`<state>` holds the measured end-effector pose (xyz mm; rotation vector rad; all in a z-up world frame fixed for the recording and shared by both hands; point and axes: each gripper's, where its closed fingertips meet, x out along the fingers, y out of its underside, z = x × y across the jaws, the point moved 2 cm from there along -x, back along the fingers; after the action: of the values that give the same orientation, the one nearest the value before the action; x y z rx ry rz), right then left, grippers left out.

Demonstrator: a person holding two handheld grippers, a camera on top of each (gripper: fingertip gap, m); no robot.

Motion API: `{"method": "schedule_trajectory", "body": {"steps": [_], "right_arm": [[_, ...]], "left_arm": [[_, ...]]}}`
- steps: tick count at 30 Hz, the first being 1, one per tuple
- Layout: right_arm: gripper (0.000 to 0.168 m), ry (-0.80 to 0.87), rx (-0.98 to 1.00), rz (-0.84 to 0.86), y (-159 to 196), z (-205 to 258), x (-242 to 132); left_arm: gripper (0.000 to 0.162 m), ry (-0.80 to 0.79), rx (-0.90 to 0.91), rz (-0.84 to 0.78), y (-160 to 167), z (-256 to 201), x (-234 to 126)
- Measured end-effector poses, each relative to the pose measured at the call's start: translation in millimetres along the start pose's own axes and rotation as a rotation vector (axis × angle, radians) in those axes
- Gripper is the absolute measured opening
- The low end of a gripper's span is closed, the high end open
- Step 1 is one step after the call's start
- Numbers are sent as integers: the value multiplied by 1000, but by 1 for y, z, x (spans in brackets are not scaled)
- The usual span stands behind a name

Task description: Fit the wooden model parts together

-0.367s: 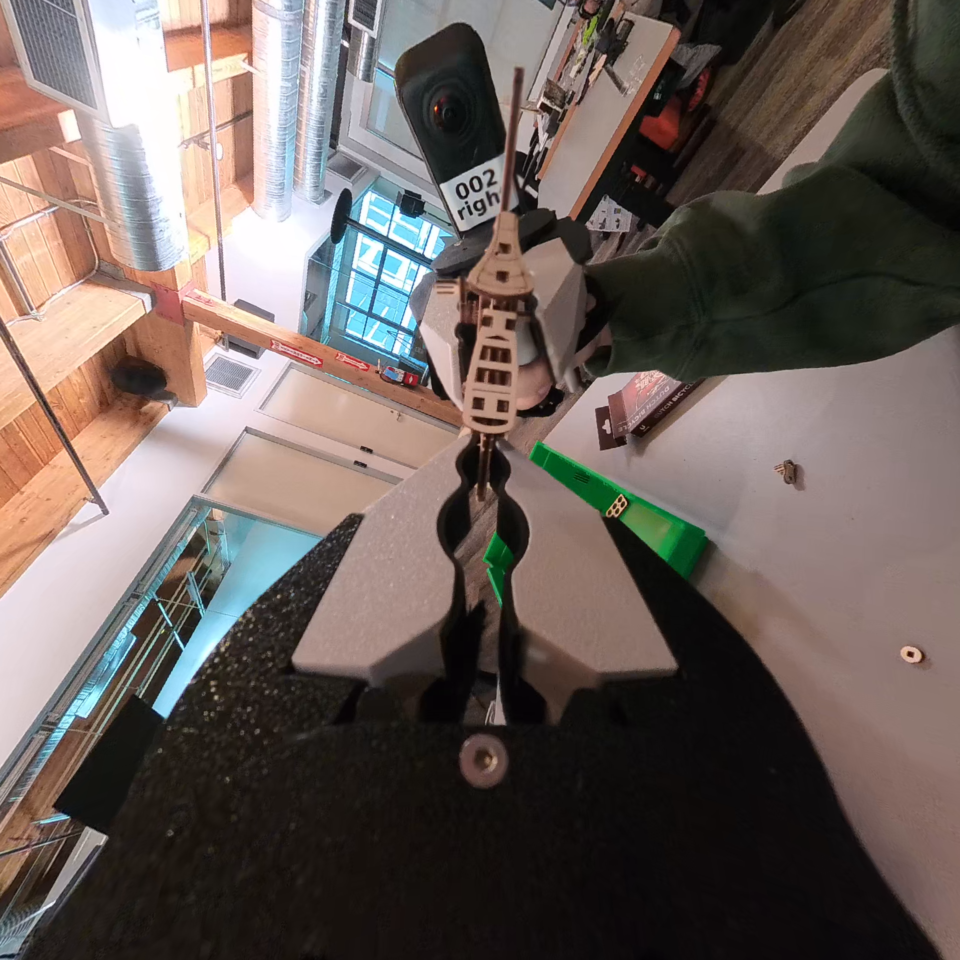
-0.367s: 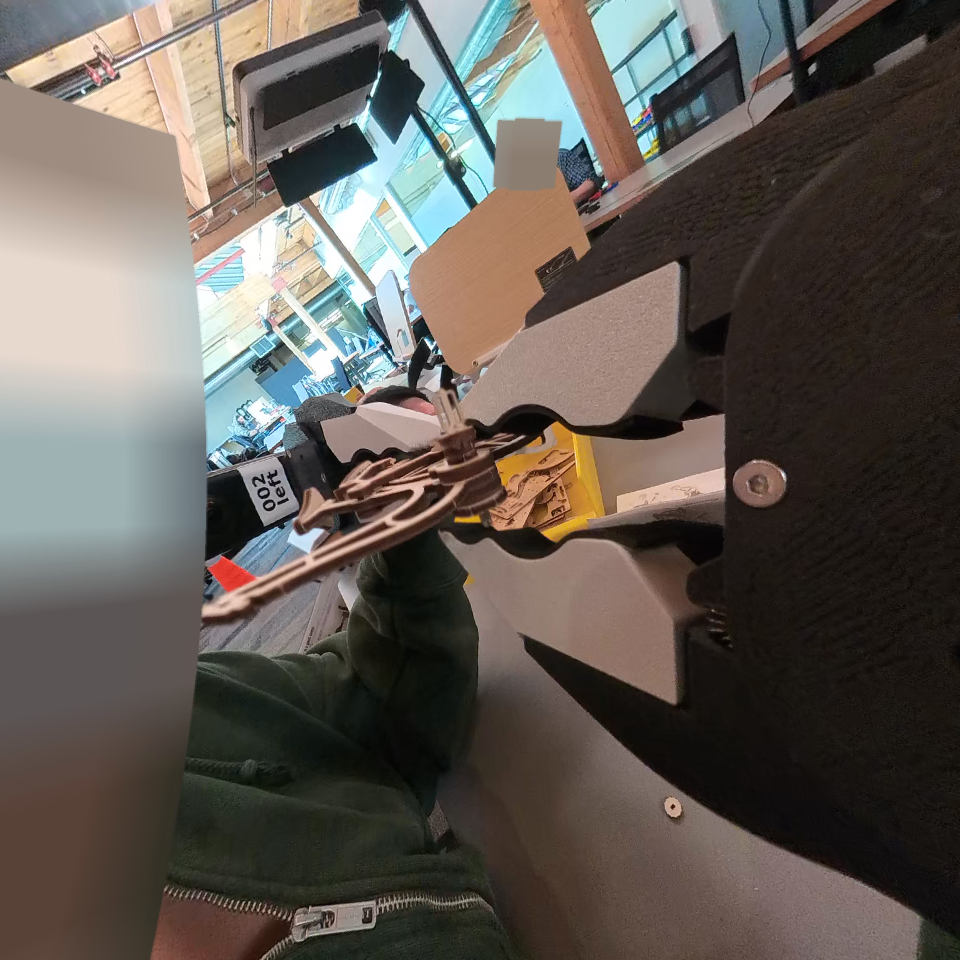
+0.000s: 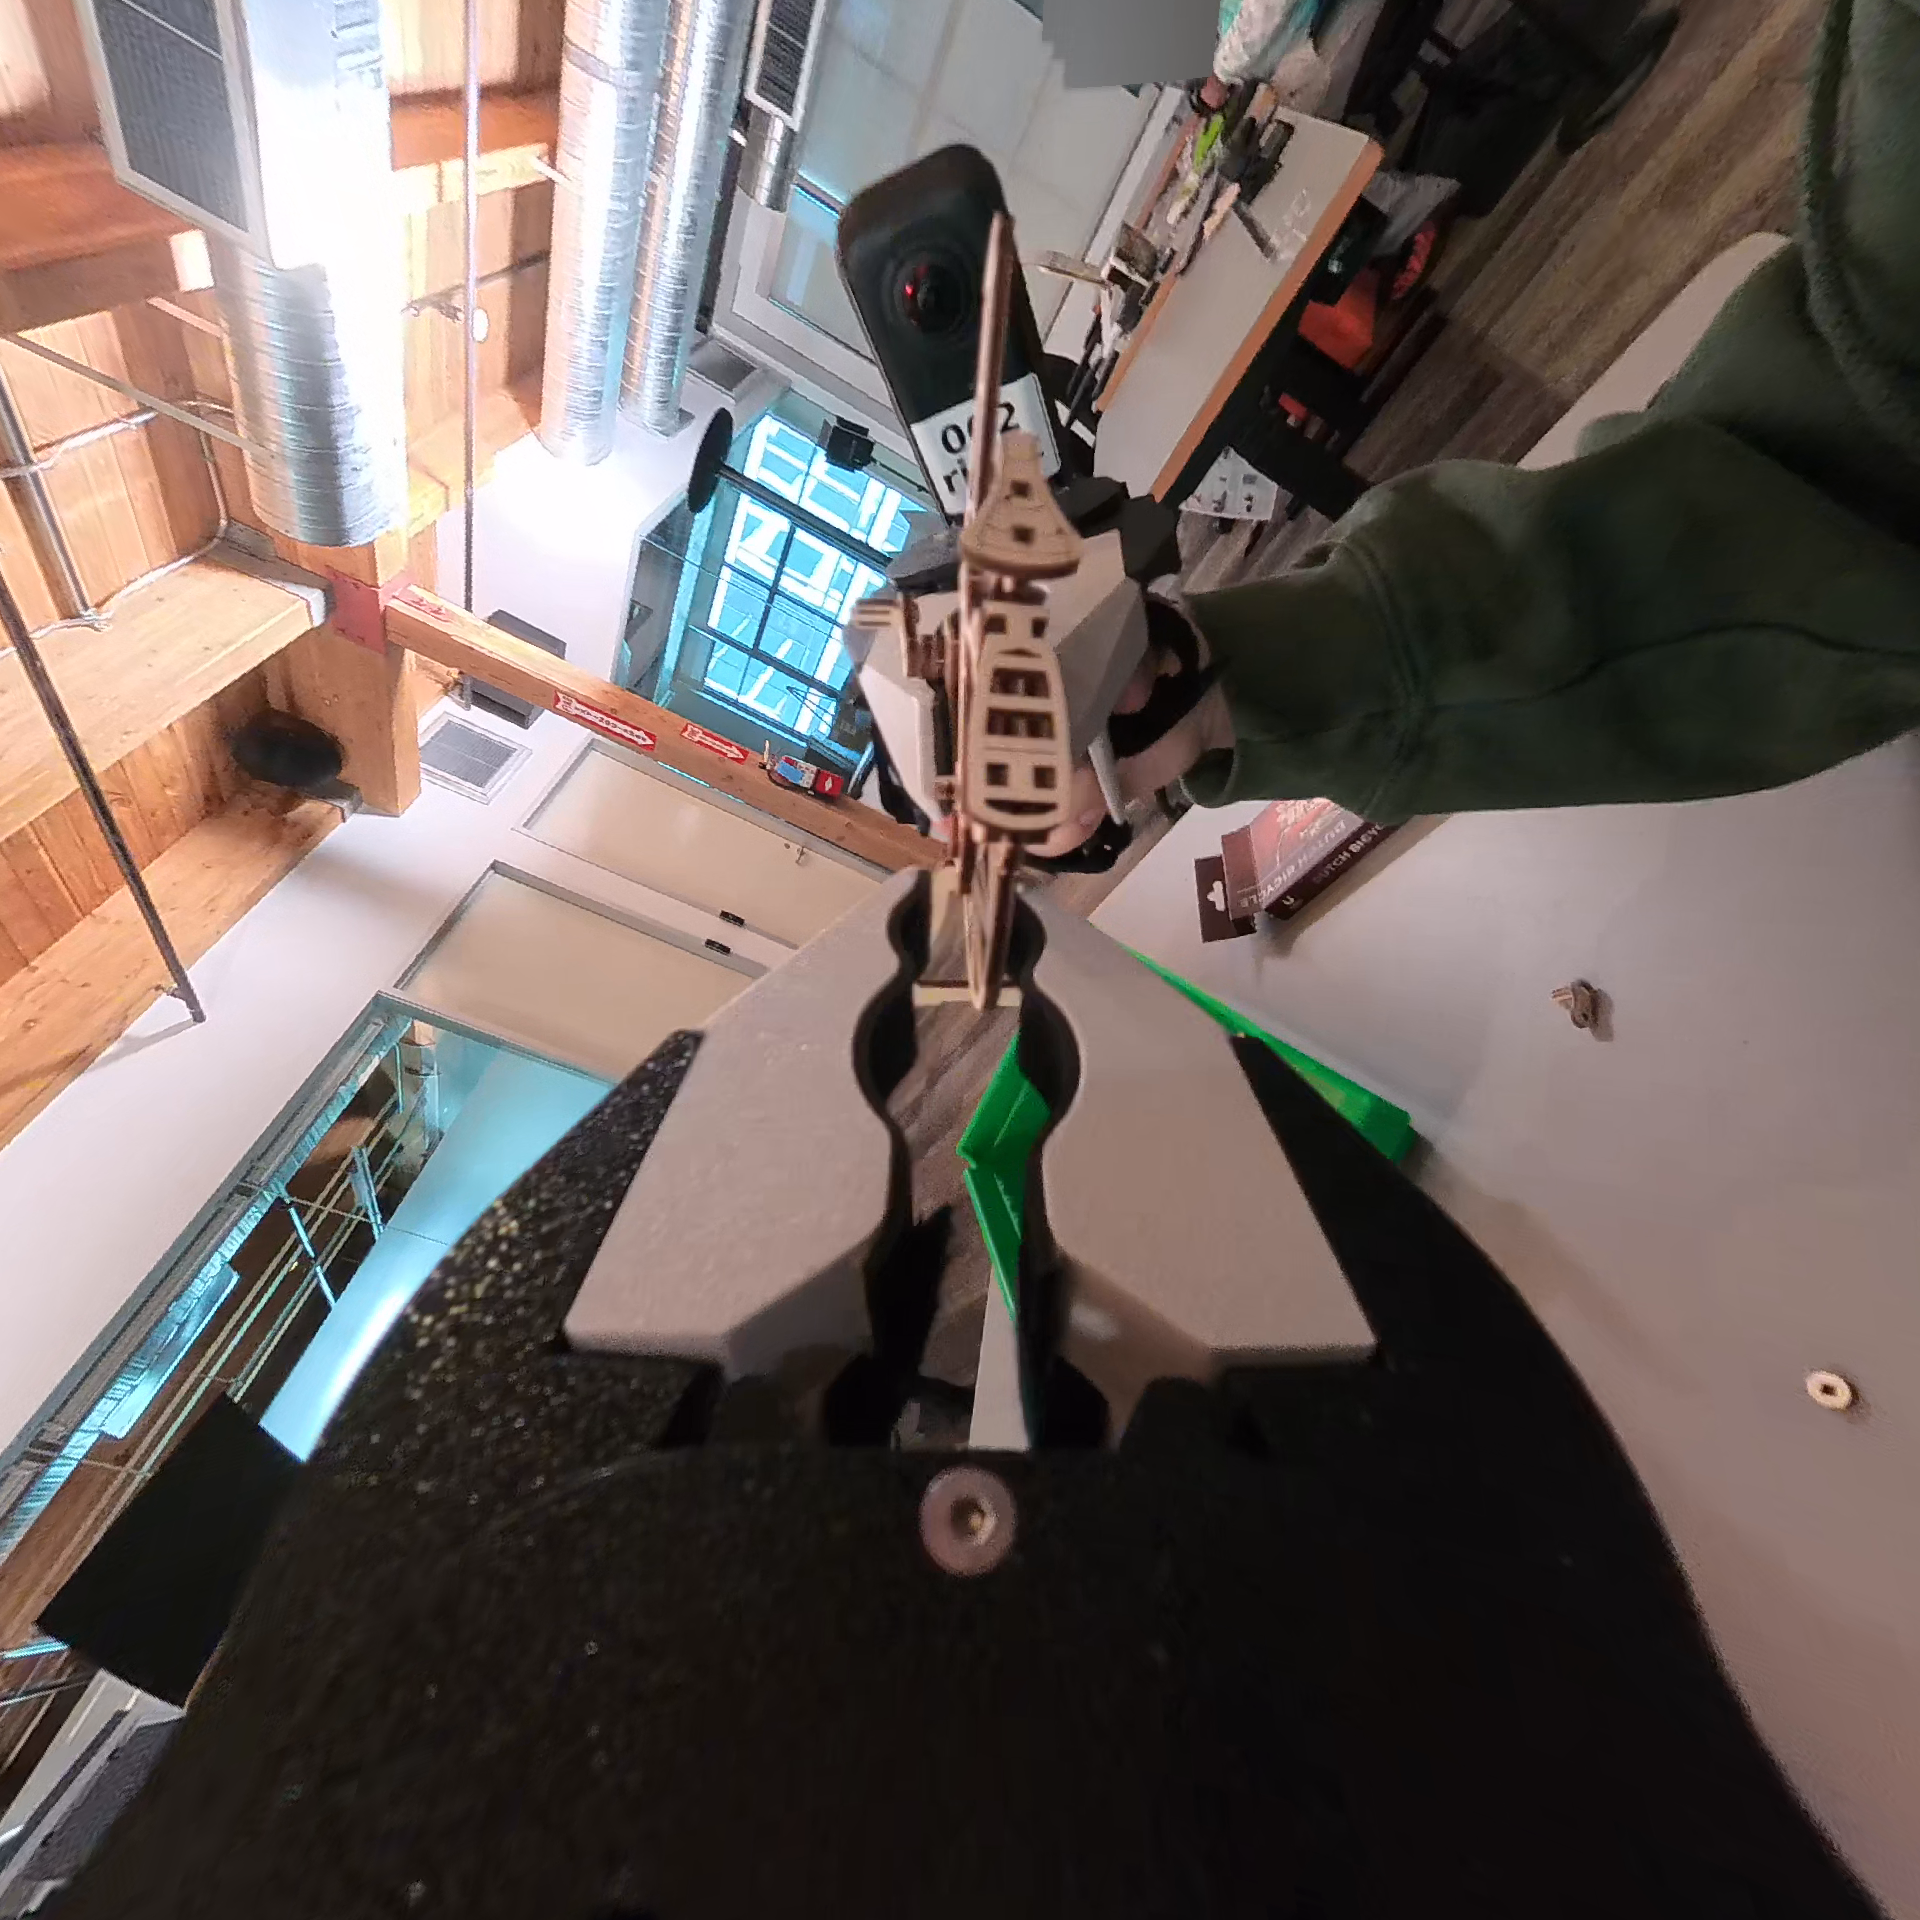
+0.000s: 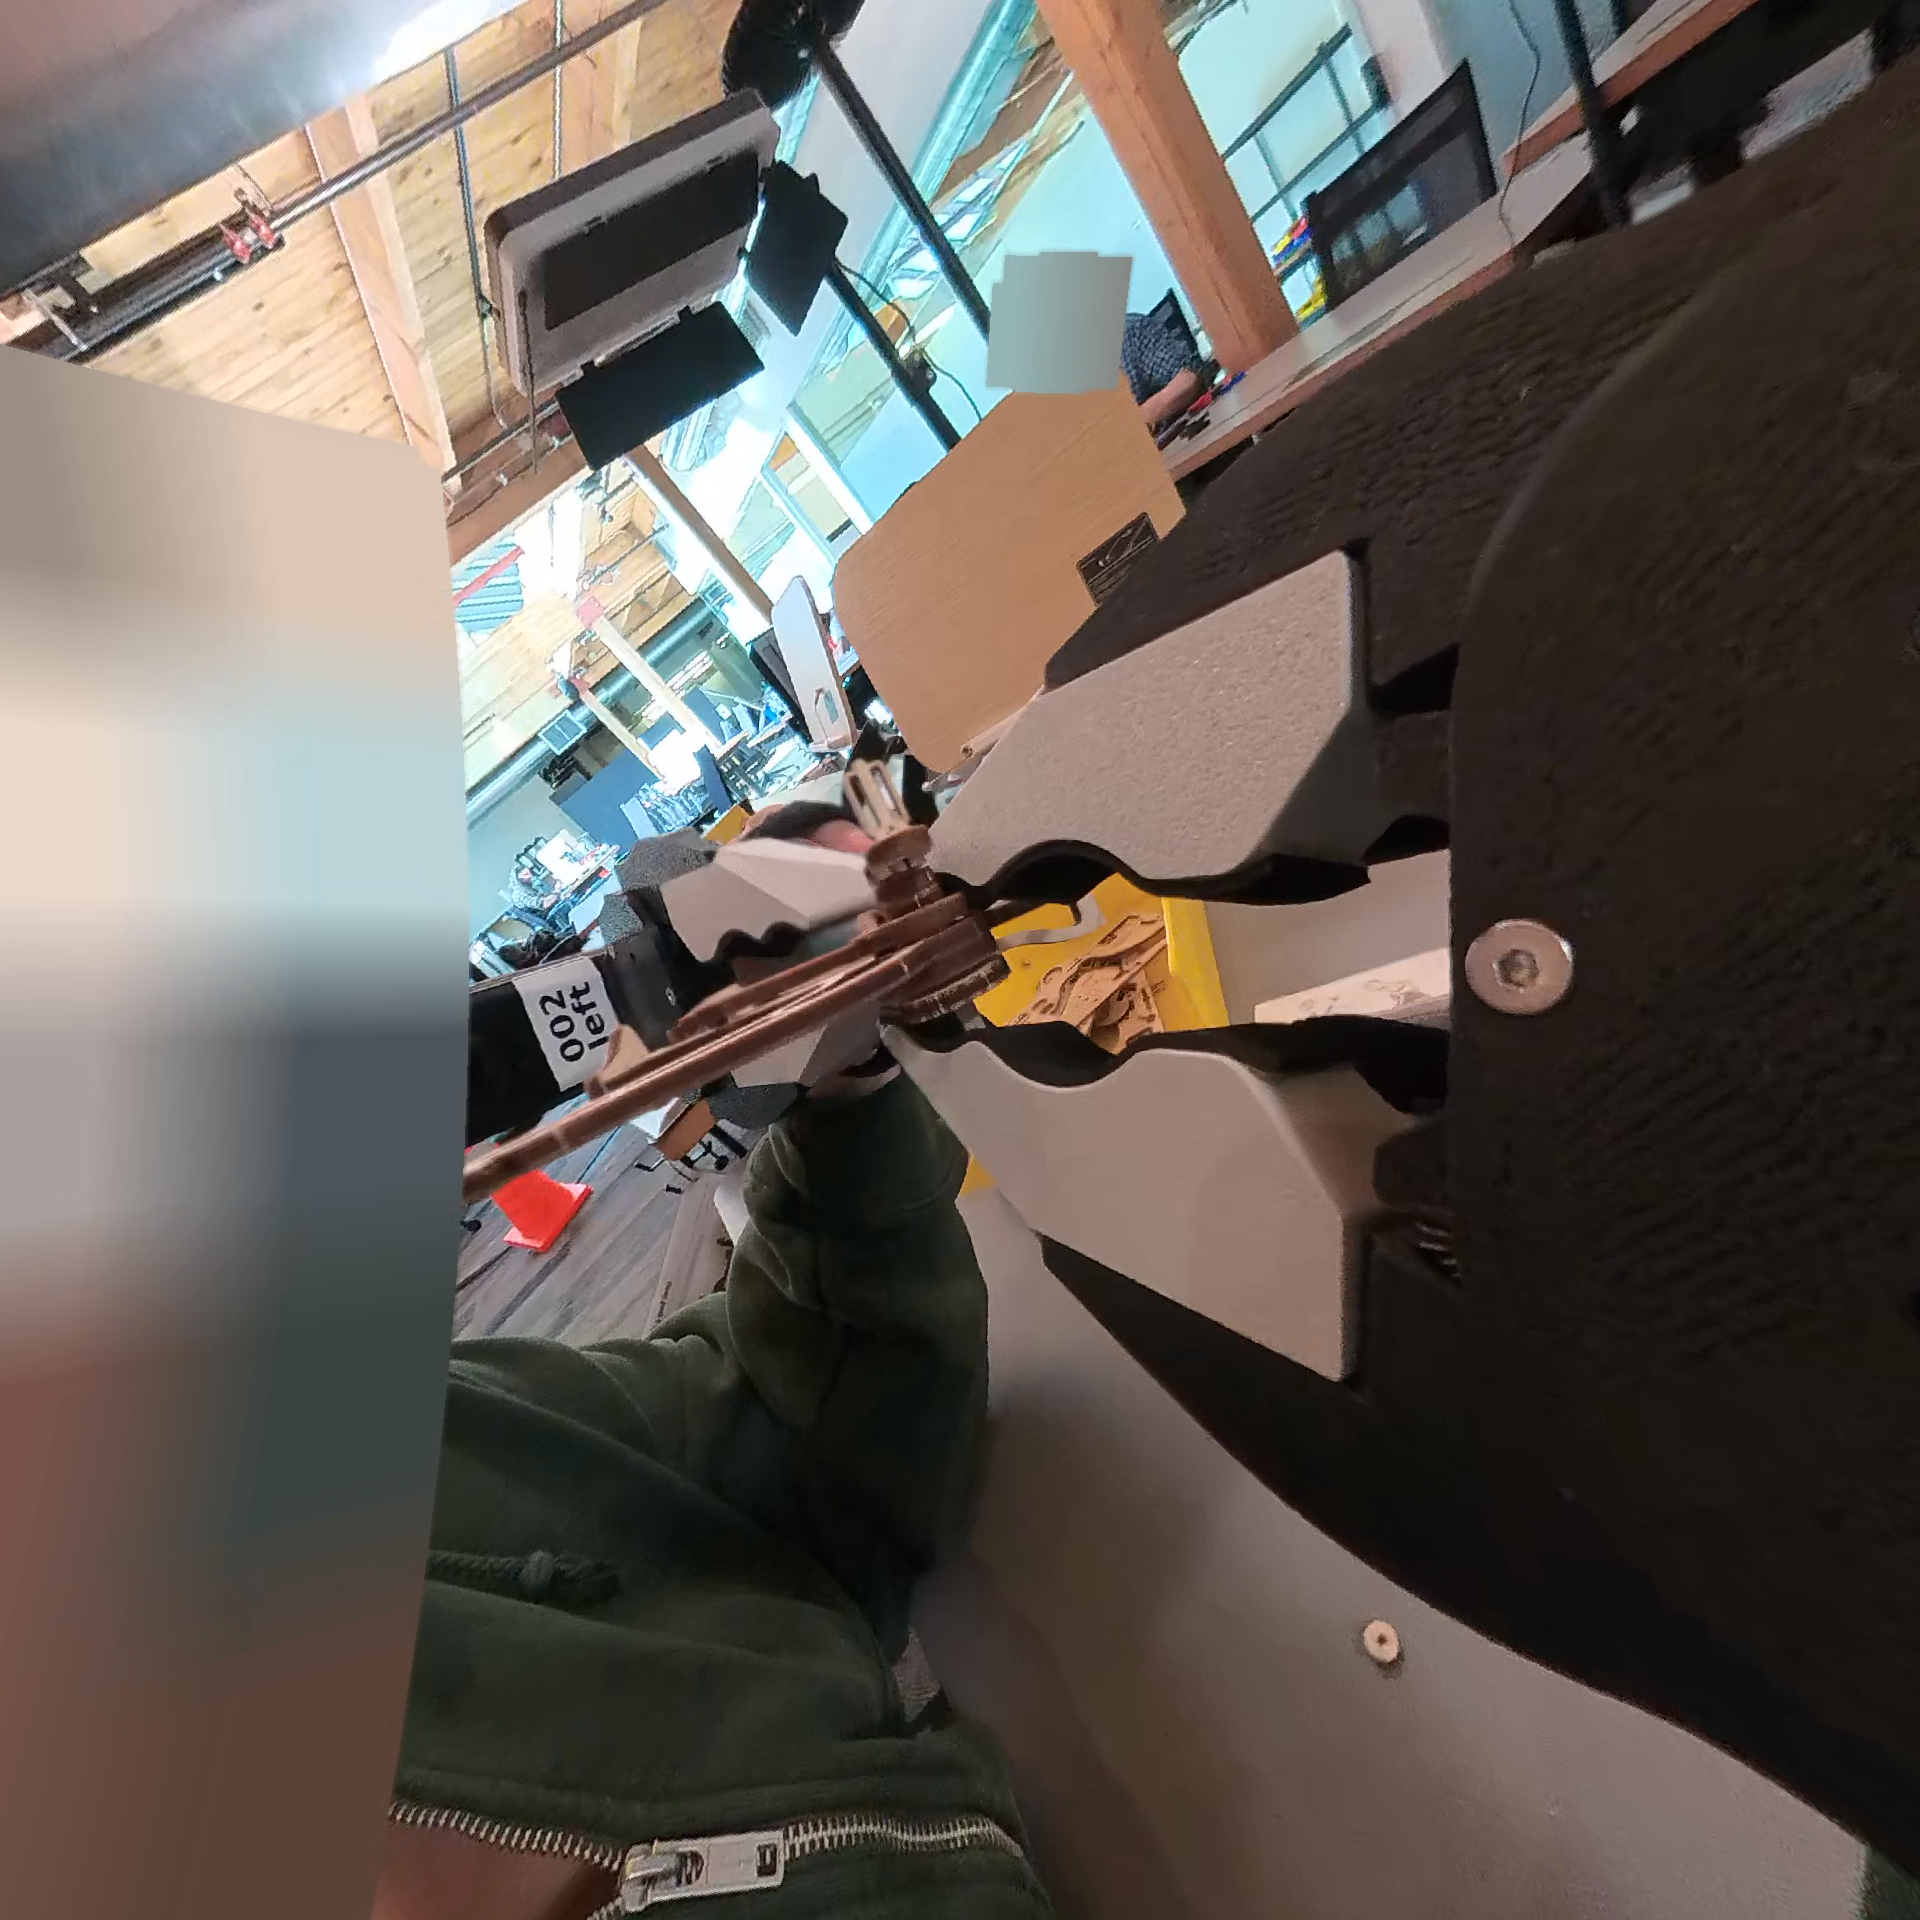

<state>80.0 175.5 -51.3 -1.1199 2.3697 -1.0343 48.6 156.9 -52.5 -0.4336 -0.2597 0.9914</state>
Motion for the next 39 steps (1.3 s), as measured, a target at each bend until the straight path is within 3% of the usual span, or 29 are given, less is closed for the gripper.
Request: {"method": "schedule_trajectory", "body": {"steps": [1, 3, 8, 13, 17, 21, 34, 39], "right_arm": [[15, -6, 5, -6, -1, 0, 0], [15, -13, 11, -16, -2, 1, -1], [15, -38, 30, -33, -3, 3, -1], [15, -54, 46, -34, -3, 4, -2], [15, -69, 58, -34, -3, 5, -2], [14, -74, 63, -37, -3, 6, -1], [16, -59, 112, -53, -1, 0, -3], [45, 140, 120, -41, 7, -29, -12]], "left_arm": [[16, -9, -11, -11, -1, 1, 0], [22, -10, -28, -28, -3, 2, 0], [9, 53, -34, -71, -8, -7, 0], [8, 65, -36, -73, -9, -9, 2], [19, 58, -59, -83, -10, -7, 2], [10, 83, -57, -95, -11, -11, 3], [7, 33, -70, -86, -6, -5, 6], [6, -160, -256, -103, 11, 28, 7]]}}
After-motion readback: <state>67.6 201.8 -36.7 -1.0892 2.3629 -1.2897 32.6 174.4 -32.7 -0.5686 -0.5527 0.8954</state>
